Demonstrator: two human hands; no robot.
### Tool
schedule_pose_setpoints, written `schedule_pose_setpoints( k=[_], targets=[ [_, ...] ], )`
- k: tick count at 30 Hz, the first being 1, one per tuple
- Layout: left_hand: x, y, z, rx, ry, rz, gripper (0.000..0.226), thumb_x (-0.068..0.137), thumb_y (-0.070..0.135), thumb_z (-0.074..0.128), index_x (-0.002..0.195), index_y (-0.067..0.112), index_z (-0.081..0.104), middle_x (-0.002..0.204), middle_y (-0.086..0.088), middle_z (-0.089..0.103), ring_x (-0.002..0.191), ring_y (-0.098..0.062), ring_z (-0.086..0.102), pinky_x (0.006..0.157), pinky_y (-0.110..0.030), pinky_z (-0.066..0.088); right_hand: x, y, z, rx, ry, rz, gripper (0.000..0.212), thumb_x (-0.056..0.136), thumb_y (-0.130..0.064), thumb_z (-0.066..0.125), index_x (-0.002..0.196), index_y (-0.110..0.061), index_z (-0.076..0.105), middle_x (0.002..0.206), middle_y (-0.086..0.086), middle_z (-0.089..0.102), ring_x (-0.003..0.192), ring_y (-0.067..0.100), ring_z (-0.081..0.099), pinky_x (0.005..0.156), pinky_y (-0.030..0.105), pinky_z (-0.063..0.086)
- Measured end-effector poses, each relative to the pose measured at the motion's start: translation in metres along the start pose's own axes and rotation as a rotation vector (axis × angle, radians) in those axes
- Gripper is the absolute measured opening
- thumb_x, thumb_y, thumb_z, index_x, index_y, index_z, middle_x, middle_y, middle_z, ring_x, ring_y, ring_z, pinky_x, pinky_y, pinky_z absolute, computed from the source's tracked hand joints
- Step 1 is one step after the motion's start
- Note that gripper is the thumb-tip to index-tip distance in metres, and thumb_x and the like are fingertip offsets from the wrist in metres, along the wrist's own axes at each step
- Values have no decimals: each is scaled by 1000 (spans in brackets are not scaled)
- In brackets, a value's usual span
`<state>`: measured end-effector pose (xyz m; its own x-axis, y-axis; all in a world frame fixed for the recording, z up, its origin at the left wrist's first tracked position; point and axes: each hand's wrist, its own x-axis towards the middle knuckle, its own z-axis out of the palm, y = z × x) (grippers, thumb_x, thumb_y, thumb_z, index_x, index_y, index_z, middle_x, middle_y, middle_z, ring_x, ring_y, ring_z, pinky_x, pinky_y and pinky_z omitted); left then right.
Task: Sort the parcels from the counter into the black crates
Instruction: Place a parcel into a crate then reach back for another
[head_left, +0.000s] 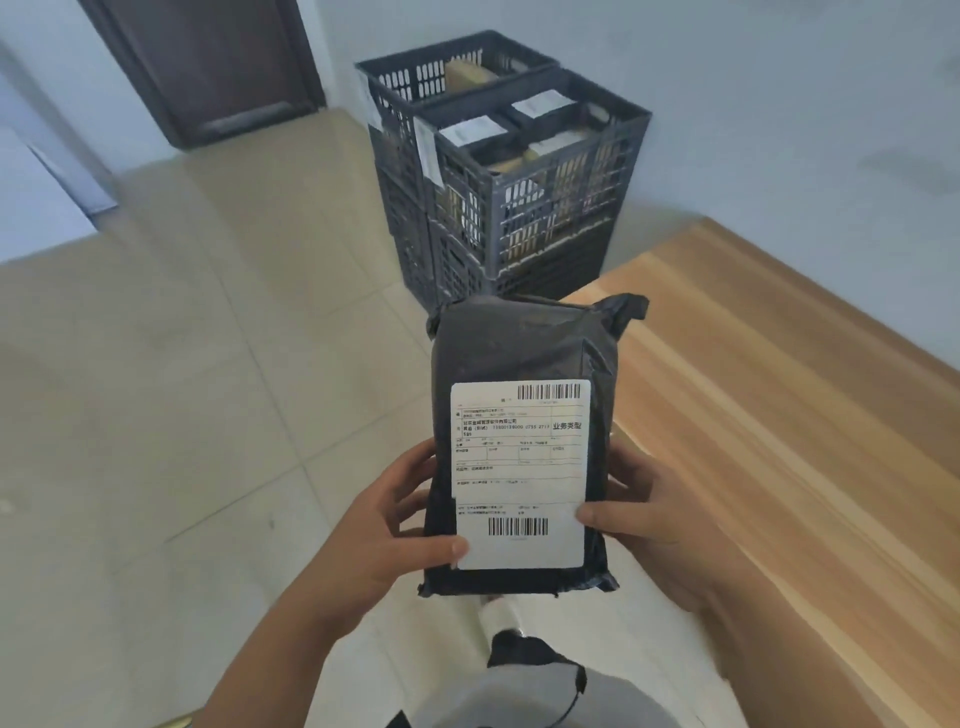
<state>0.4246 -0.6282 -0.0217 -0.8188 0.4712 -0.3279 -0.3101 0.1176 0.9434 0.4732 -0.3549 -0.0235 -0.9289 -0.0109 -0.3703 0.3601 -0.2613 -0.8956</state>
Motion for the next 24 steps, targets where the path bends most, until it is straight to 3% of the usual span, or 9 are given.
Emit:
schedule_pose_setpoints(
  k=[5,8,12,16,24],
  targets=[
    [61,38,-47,14,69,-6,85,69,6,82,143,35,51,139,13,64,125,-15,64,87,-29,60,91,-36,15,-22,-60,22,65,72,1,76,133,-20,65,133,7,69,124,32,65,104,59,51],
    [87,49,-79,-7,122,-11,85,69,6,83,142,36,52,138,13,65,122,-14,65,84,-27,60,141,-54,33,-48,-110,51,61,75,7,75,130,-19,65,129,6,71,120,29,68,102,55,54],
    [117,54,-128,-38,184,-16,85,71,-2,85,141,35,54,137,13,66,121,-13,66,83,-27,60,203,-72,65,-73,-147,102,67,66,1,77,129,-18,64,126,6,73,116,29,71,100,53,55],
    [162,60,-190,-51,160,-3,84,70,0,84,140,38,54,138,13,66,122,-14,65,86,-30,61,268,-87,101,-108,-141,111,72,59,-5,83,127,-15,63,126,9,72,114,30,71,100,55,56],
    [258,109,-324,-43,29,24,86,65,18,85,143,36,52,139,13,64,126,-16,63,97,-39,54,381,-132,181,-102,-48,90,67,66,3,76,129,-8,58,127,16,70,113,32,72,95,49,59]
  ],
)
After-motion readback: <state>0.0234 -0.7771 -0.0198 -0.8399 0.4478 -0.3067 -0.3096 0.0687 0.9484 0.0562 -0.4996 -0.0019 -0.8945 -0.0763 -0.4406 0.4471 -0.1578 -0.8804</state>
